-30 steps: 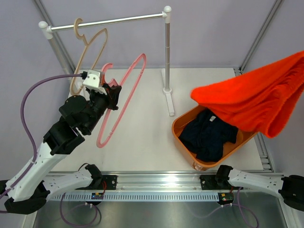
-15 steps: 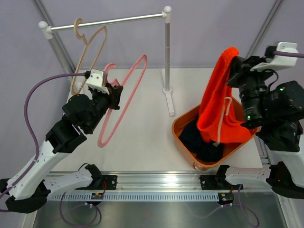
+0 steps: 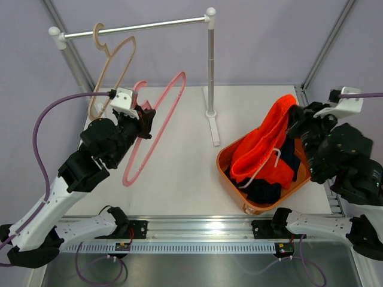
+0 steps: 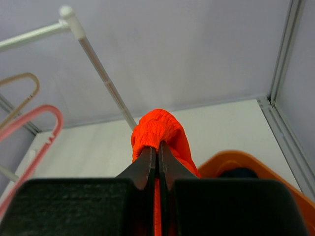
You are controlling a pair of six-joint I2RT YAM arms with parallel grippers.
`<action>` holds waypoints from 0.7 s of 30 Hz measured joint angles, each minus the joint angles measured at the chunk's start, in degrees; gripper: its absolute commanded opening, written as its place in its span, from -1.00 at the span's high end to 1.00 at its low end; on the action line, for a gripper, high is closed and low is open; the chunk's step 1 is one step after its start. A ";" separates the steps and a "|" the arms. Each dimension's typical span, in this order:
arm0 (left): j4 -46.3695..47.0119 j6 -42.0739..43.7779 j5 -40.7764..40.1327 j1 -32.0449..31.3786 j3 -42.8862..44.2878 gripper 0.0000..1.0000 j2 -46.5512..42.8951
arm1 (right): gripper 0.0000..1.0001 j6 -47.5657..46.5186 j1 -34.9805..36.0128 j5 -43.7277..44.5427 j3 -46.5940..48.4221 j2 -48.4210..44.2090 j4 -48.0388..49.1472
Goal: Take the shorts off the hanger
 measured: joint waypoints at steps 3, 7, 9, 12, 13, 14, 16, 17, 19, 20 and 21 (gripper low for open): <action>-0.76 0.02 0.00 0.00 0.02 1.00 0.50 | 0.90 10.23 -0.04 1.14 -7.89 -3.28 -7.96; -1.64 0.11 0.00 0.00 0.31 1.00 1.77 | 0.60 24.92 -0.48 -0.72 -22.34 -5.57 -18.60; -2.05 0.24 0.00 0.00 0.52 1.00 2.62 | 0.32 31.01 -0.57 -3.17 -27.69 -5.79 -22.93; -3.34 0.31 -0.07 0.00 2.05 1.00 4.90 | 0.02 37.59 -0.66 -6.64 -32.13 -5.60 -27.12; -4.09 0.28 -0.28 0.00 3.04 1.00 6.01 | -0.03 38.82 -0.68 -7.52 -32.50 -5.77 -27.85; -4.87 0.26 -0.44 0.00 4.11 1.00 6.99 | -0.08 39.54 -0.70 -8.09 -32.50 -5.92 -28.09; -6.58 0.24 -1.07 0.04 7.15 1.00 9.90 | -0.27 40.33 -0.70 -8.81 -31.98 -6.54 -28.26; -7.67 0.20 -1.11 0.37 8.90 1.00 11.45 | -0.31 40.09 -0.74 -9.05 -31.10 -6.56 -28.46; -9.25 0.11 -0.83 1.36 11.96 1.00 14.36 | -0.46 39.50 -0.74 -9.09 -28.83 -6.27 -28.24; -10.25 -0.11 -0.09 2.38 13.33 1.00 15.69 | -0.51 38.66 -0.74 -9.03 -27.28 -5.81 -28.04; -11.47 -0.35 0.61 3.52 14.97 1.00 17.00 | -0.60 37.75 -0.74 -8.92 -25.70 -5.42 -27.45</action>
